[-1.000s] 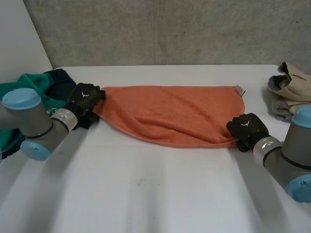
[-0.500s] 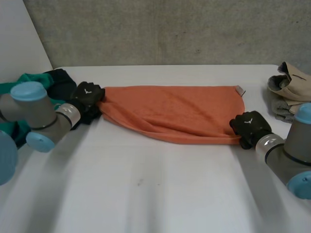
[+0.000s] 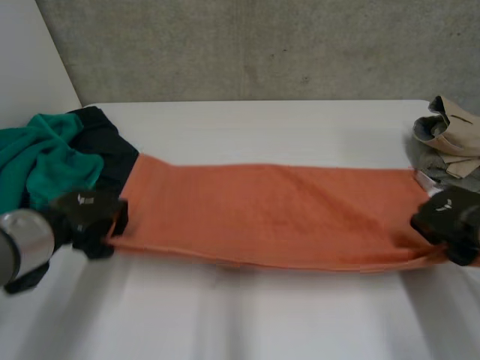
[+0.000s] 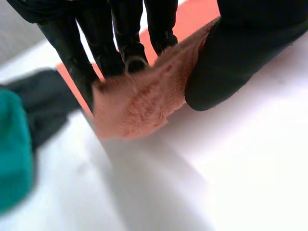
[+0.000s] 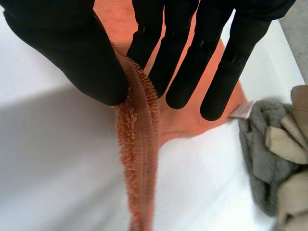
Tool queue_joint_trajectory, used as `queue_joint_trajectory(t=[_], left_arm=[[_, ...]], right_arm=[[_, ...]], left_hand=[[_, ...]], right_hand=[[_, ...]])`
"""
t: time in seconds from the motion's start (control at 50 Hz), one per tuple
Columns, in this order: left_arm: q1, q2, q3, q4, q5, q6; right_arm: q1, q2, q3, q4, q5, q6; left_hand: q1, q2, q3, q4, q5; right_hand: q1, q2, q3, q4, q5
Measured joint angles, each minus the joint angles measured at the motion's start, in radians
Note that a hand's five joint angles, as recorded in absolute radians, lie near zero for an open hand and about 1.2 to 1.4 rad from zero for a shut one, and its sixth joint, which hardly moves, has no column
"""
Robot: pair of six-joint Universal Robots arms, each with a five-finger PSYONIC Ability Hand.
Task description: Fold the laundry.
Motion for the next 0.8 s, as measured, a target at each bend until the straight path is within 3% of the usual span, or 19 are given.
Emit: queue_joint_trajectory(t=[0.1, 0.2, 0.3, 0.42, 0.48, 0.58, 0.64, 0.72, 0.8], left_arm=[[-0.001, 0.046, -0.030, -0.107, -0.002, 0.023], [-0.008, 0.025, -0.019, -0.116, -0.002, 0.035], [-0.016, -0.077, 0.035, -0.044, -0.013, 0.037], [-0.018, -0.295, 0.278, 0.151, -0.057, 0.023], [-0.014, -0.383, 0.491, 0.289, -0.071, -0.010], [-0.007, -0.442, 0.740, 0.504, -0.066, -0.089], [-0.002, -0.468, 0.897, 0.715, -0.057, -0.193], [0.002, -0.486, 0.968, 0.815, -0.052, -0.276], [0.004, -0.507, 0.975, 0.807, -0.053, -0.319]], right_arm=[[-0.028, -0.086, -0.011, 0.028, -0.039, -0.052], [-0.030, -0.075, -0.026, 0.001, -0.074, -0.016], [0.004, 0.040, -0.053, -0.028, -0.064, 0.002], [0.108, 0.282, -0.229, -0.132, 0.070, 0.049], [0.161, 0.365, -0.405, -0.250, 0.146, 0.145], [0.200, 0.382, -0.599, -0.487, 0.184, 0.333], [0.211, 0.347, -0.668, -0.792, 0.168, 0.507], [0.209, 0.316, -0.658, -1.024, 0.129, 0.593], [0.209, 0.320, -0.640, -1.107, 0.080, 0.618]], left_hand=[[0.000, 0.000, 0.000, 0.000, 0.000], [0.000, 0.000, 0.000, 0.000, 0.000], [0.000, 0.000, 0.000, 0.000, 0.000], [0.000, 0.001, 0.000, 0.000, 0.000], [0.000, 0.002, 0.000, 0.001, 0.000], [0.000, 0.002, 0.000, 0.001, 0.000], [0.000, 0.002, 0.000, 0.001, 0.000], [0.000, 0.002, 0.000, 0.001, 0.001], [0.000, 0.002, 0.000, 0.001, 0.008]], right_hand=[[0.000, 0.000, 0.000, 0.000, 0.000], [0.000, 0.000, 0.000, 0.000, 0.000], [0.000, 0.000, 0.000, 0.000, 0.000], [0.000, 0.000, 0.000, 0.000, 0.000], [0.000, 0.000, 0.000, 0.000, 0.000], [0.000, 0.000, 0.000, 0.000, 0.000], [0.000, 0.000, 0.000, 0.000, 0.000], [0.000, 0.000, 0.000, 0.000, 0.000], [0.000, 0.000, 0.000, 0.000, 0.000]])
